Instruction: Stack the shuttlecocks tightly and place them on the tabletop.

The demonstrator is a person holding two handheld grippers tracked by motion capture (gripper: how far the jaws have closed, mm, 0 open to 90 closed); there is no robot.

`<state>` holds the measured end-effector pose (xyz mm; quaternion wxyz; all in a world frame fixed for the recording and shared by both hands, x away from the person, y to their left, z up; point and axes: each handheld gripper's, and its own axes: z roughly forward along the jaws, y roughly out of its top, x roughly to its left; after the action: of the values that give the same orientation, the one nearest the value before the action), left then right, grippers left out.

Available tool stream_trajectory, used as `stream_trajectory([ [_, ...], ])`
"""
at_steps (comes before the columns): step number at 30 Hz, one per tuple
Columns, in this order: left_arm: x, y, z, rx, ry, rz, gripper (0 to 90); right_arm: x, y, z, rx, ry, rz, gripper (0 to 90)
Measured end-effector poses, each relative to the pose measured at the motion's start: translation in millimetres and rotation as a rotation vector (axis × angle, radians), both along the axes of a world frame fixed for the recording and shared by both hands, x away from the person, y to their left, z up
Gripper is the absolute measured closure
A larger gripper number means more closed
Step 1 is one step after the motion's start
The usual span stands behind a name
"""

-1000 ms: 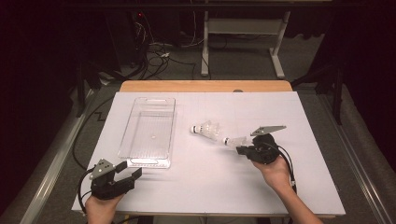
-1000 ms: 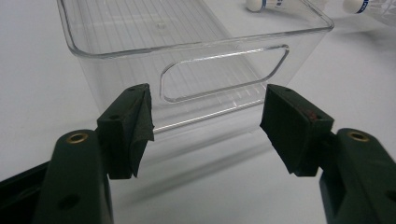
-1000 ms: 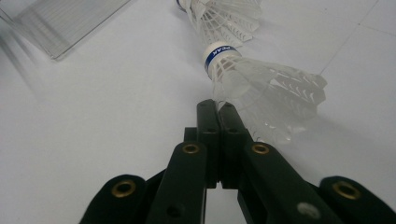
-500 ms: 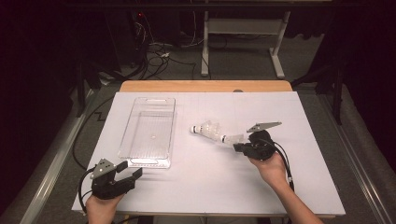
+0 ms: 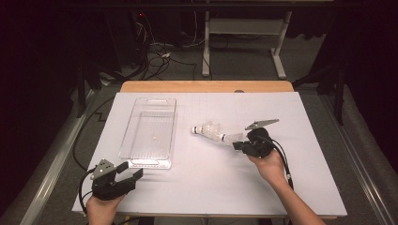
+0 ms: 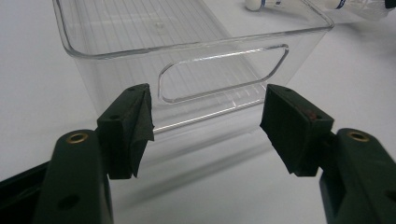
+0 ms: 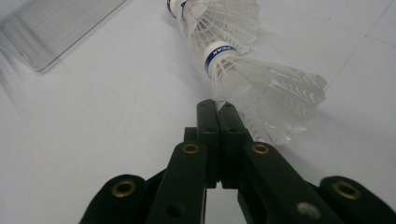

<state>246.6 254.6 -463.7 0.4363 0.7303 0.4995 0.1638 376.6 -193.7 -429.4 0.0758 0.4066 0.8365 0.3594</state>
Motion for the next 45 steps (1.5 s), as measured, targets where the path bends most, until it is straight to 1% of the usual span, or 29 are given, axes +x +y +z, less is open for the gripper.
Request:
stream_trajectory([
  [7, 0.2, 0.0, -0.1, -0.001, 0.000, 0.000, 34.7, 5.5, 3.8, -0.4, -0.002, 0.005, -0.004, 90.0],
  [11, 0.0, 0.0, 0.0, 0.000, 0.000, 0.000, 34.6, 10.3, 8.5, 0.5, 0.002, 0.000, -0.005, 90.0],
  [15, 0.2, 0.5, 0.0, -0.001, 0.003, -0.001, 34.7, 14.5, 13.3, -1.4, -0.005, 0.008, -0.007, 90.0],
  [27, 0.2, 0.3, -0.1, -0.001, 0.000, -0.002, 34.7, 20.7, 23.4, -0.2, -0.009, 0.007, 0.007, 90.0],
  [37, 0.0, 0.0, 0.0, 0.001, 0.000, -0.005, 34.7, 26.9, 31.4, -4.2, -0.007, 0.017, 0.004, 90.0],
  [45, 0.0, -0.2, 0.0, 0.001, 0.000, -0.005, 34.7, 30.1, 35.5, -5.7, -0.003, 0.016, 0.003, 90.0],
])
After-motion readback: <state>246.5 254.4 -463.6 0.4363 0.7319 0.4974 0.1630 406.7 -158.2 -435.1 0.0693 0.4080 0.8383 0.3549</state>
